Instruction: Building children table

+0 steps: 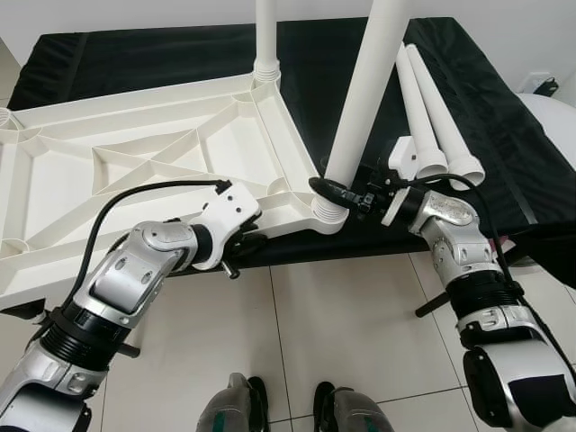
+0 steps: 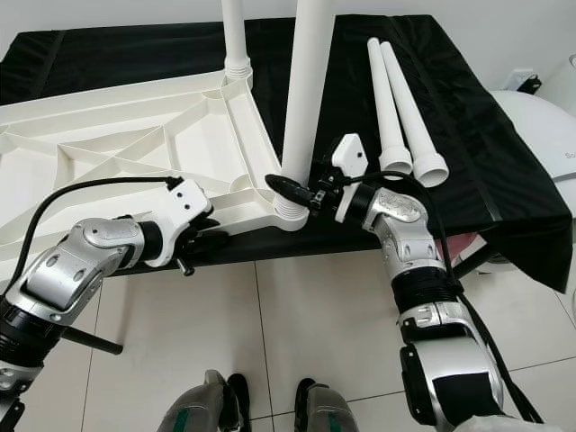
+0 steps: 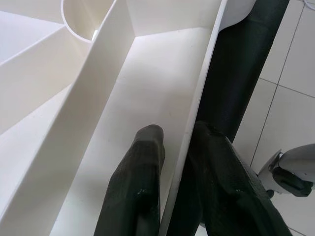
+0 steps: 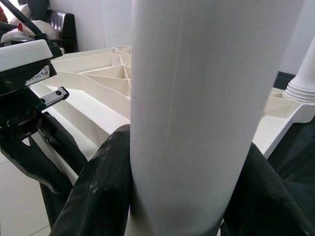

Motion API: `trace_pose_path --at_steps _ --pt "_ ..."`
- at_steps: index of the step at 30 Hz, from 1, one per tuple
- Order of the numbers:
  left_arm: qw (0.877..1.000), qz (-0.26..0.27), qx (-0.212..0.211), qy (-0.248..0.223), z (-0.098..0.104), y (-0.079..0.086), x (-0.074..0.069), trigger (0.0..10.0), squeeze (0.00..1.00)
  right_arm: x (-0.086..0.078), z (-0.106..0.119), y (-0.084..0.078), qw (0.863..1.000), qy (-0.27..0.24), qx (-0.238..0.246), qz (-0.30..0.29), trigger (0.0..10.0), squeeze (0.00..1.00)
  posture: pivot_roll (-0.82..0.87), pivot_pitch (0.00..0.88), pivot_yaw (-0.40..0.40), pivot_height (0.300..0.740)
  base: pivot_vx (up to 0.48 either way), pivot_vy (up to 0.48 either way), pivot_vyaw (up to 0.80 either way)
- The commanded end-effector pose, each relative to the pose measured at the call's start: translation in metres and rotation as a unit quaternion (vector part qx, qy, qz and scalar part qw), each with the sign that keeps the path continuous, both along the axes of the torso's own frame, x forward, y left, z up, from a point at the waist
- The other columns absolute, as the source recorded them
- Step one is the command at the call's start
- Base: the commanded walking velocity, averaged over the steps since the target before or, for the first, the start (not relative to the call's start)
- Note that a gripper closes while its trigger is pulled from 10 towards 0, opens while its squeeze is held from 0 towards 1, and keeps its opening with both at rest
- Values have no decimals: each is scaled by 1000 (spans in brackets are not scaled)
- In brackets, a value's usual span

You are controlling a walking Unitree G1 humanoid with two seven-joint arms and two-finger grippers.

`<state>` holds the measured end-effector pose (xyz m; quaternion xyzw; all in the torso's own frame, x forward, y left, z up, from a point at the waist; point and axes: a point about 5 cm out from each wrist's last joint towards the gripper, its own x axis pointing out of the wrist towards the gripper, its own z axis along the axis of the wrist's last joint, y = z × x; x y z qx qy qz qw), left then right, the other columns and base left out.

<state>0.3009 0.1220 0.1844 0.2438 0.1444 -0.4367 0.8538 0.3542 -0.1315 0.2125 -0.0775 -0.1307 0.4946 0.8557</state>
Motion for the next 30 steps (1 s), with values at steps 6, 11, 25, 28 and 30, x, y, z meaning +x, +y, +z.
trace_pose_path --at_steps 6,11,25,28,30 --pt "999 -39 -19 -30 20 -6 -5 10000 0 0 -17 -9 998 27 17 -60 10000 0 -52 176 22 740 0 0 0" --pt "999 -40 -19 -30 20 -7 -6 10000 0 0 -17 -8 997 21 30 -74 10000 0 -52 176 22 740 0 0 0" --pt "998 -45 -21 -30 19 -10 -6 10000 0 -4 -13 1 991 -4 58 -121 10000 0 -58 167 17 740 0 0 0" --pt "998 -45 -21 -30 19 -10 -6 10000 0 -5 -11 3 989 -10 65 -134 10000 0 -58 167 17 740 0 0 0" --pt "998 -44 -21 -31 19 -10 -6 10000 0 -6 -10 4 987 -14 69 -144 10000 0 -58 168 16 740 0 0 0"
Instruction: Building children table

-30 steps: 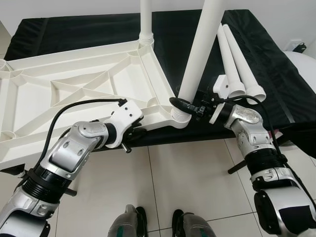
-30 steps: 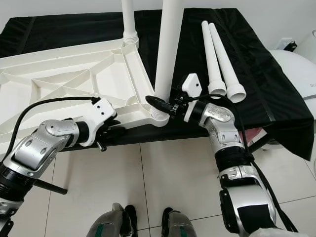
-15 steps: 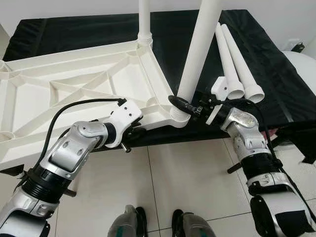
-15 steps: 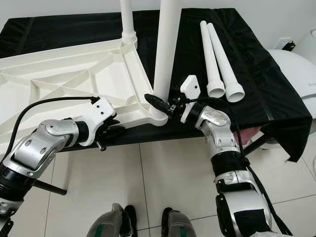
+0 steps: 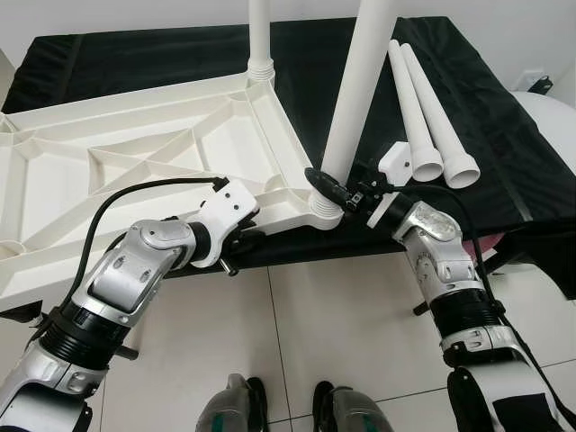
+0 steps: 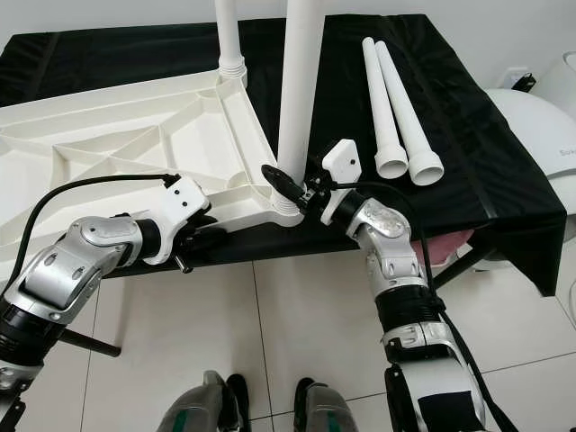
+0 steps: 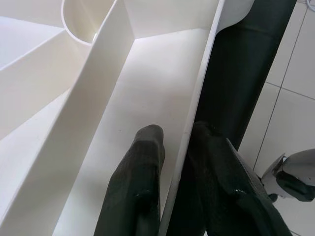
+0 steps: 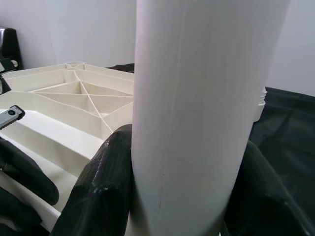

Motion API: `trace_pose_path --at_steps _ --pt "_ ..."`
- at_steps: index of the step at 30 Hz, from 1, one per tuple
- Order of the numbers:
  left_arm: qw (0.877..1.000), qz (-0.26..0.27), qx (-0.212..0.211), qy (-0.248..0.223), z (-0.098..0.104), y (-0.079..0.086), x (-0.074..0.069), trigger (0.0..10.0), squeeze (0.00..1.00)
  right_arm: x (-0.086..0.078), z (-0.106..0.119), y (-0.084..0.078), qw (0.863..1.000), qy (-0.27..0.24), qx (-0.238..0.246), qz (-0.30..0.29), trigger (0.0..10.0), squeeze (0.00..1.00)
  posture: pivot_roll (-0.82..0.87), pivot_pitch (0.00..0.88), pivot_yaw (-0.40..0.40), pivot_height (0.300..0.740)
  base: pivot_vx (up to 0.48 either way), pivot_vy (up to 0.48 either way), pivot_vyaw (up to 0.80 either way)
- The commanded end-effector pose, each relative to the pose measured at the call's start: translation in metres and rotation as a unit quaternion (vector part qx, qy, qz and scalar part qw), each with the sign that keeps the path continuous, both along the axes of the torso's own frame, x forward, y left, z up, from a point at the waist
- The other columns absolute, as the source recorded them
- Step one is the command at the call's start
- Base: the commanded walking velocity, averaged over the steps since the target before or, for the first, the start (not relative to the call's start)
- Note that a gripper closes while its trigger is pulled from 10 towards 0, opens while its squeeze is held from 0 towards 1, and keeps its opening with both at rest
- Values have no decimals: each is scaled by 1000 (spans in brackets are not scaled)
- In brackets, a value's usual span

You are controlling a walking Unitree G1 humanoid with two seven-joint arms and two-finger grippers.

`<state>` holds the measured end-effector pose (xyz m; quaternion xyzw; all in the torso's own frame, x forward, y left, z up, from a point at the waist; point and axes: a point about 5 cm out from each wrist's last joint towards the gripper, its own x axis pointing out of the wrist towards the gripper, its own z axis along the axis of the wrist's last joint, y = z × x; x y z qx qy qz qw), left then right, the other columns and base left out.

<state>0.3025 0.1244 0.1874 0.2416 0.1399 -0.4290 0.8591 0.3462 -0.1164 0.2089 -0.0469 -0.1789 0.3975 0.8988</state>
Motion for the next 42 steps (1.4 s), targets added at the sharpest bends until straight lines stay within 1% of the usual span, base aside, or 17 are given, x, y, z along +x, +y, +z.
trace_pose_path --at_steps 1,12,21,32,42 --pt "998 -52 -17 -26 16 -12 -8 10000 0 2 -7 -11 999 17 5 -46 10000 0 -58 168 16 740 0 0 0" --pt "998 -51 -18 -27 17 -12 -7 10000 0 -2 -2 -5 997 7 27 -70 10000 0 -60 173 16 740 0 0 0" --pt "998 -51 -18 -27 17 -12 -7 10000 0 -2 2 -2 994 2 45 -96 10000 0 -58 173 19 740 0 0 0" --pt "998 -51 -17 -27 18 -12 -7 10000 0 -7 1 6 993 0 47 -112 10000 0 -58 177 21 740 0 0 0" --pt "998 -51 -17 -28 18 -11 -7 10000 0 -11 2 12 987 -12 49 -155 10000 0 -59 181 21 740 0 0 0"
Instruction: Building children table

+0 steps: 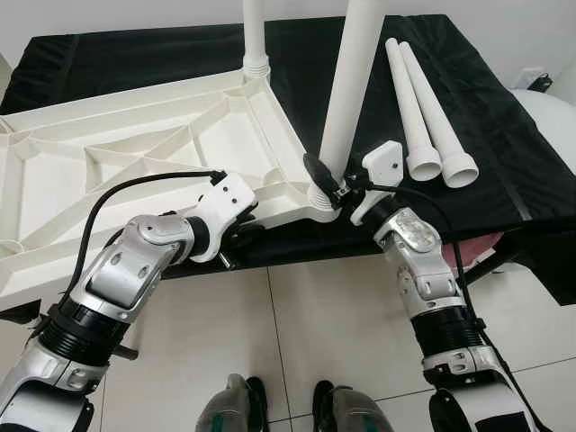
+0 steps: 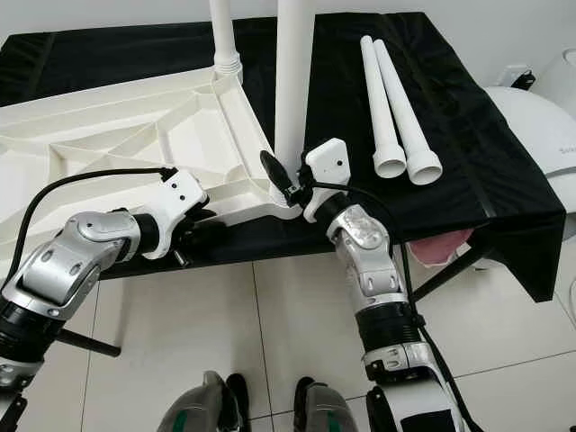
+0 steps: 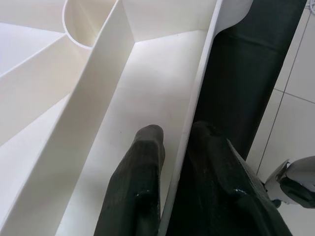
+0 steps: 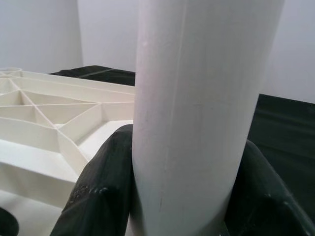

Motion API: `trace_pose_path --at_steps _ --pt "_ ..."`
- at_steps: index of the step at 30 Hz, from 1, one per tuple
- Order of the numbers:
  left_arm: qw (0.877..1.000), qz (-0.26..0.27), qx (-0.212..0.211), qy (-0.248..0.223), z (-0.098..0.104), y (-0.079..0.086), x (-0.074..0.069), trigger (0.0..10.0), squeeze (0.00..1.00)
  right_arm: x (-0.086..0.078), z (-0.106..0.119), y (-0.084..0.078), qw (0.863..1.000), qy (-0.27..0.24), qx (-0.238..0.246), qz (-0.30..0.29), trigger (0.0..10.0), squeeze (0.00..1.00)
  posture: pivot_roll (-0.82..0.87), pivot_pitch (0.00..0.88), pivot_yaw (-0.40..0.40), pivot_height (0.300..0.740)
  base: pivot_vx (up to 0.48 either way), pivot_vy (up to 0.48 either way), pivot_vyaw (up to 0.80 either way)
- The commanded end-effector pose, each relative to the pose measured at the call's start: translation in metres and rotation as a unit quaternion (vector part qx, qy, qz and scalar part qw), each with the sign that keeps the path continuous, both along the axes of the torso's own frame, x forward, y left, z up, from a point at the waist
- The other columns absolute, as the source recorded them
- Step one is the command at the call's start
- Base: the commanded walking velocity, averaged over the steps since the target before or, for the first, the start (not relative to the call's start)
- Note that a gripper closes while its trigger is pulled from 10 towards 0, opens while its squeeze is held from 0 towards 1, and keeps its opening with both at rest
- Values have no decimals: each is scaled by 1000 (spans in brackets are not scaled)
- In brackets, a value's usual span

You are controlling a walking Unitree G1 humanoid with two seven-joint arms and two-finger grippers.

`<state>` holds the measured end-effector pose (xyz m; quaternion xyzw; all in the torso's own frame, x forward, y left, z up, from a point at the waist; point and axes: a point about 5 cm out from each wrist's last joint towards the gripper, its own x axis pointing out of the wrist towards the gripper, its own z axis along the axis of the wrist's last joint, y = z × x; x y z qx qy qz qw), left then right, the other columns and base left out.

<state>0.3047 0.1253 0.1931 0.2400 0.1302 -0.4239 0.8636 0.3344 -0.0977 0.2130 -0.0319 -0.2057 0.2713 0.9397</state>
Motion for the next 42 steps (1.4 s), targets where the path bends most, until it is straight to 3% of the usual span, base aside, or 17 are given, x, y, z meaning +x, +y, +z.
trace_pose_path --at_steps 1,40,42 --pt "998 -56 -11 -18 13 -12 -9 10000 0 1 -2 -6 999 6 3 -33 10000 0 -59 181 21 740 0 0 0" --pt "998 -60 -13 -20 12 -16 -10 10000 0 -5 -7 2 982 9 24 -189 10000 0 -61 171 15 740 0 0 0" --pt "998 -60 -13 -21 13 -15 -10 10000 0 -6 -8 3 972 15 24 -233 10000 0 -60 174 18 740 0 0 0"
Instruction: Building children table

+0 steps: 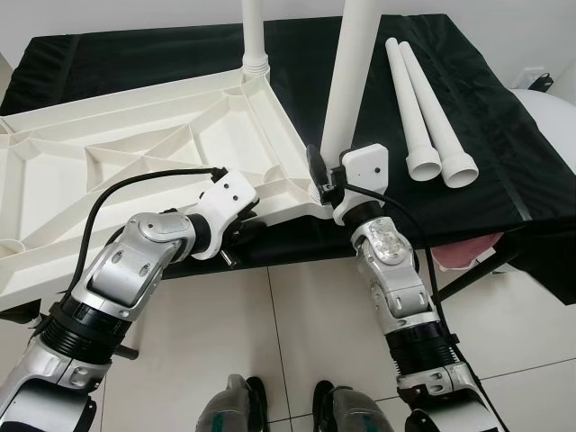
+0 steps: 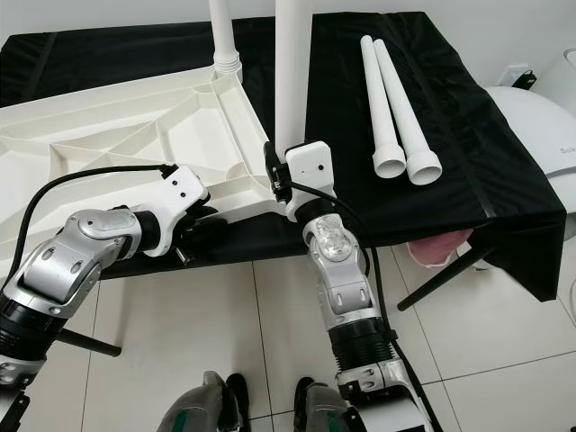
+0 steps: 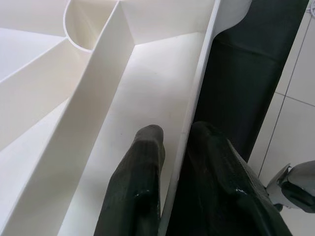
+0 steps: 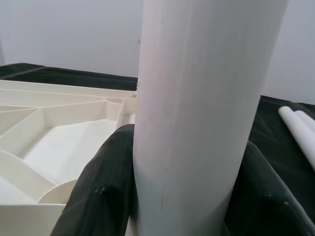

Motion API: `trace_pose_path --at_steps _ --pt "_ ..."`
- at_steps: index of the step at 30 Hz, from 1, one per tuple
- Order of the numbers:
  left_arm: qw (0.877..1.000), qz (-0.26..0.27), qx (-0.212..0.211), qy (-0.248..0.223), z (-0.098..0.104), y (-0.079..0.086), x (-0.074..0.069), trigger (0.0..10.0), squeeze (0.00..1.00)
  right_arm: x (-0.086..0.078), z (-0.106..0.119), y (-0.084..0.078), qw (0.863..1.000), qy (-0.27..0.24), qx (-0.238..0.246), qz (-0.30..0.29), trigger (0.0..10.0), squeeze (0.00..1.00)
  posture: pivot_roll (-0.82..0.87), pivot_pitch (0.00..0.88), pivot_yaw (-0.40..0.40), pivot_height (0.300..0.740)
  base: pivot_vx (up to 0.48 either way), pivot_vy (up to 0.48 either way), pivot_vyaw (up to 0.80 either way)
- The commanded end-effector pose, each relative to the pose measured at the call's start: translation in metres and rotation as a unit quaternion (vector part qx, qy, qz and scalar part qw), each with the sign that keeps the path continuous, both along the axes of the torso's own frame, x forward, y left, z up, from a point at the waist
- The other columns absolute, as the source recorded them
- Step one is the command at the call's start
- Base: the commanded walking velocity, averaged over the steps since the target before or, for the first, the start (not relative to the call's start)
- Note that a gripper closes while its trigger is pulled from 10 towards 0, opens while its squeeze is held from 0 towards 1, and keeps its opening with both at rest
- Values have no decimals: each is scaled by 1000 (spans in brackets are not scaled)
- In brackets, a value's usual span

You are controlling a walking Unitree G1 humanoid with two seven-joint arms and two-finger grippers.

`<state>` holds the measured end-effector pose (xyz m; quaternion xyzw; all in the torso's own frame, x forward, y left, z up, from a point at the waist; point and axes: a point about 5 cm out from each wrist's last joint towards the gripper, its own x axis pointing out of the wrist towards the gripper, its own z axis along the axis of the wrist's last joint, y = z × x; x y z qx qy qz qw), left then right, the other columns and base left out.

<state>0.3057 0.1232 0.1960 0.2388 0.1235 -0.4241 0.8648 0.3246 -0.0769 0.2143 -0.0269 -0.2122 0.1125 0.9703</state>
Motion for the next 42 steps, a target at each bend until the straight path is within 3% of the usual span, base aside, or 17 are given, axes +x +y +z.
trace_pose_path --at_steps 1,16,30,42 --pt "998 -59 -8 -16 10 -13 -10 10000 0 4 -10 -19 995 27 -12 -99 10000 0 -60 174 18 740 0 0 0" --pt "998 -57 -7 -17 11 -12 -10 10000 0 2 -11 -8 987 47 2 -154 10000 0 -57 176 21 740 0 0 0" --pt "998 -58 -7 -16 11 -12 -10 10000 0 -6 -15 -5 968 62 20 -244 10000 0 -55 181 27 740 0 0 0" --pt "998 -58 -6 -17 11 -12 -10 10000 0 -6 -16 -2 967 64 28 -243 10000 0 -54 181 25 740 0 0 0"
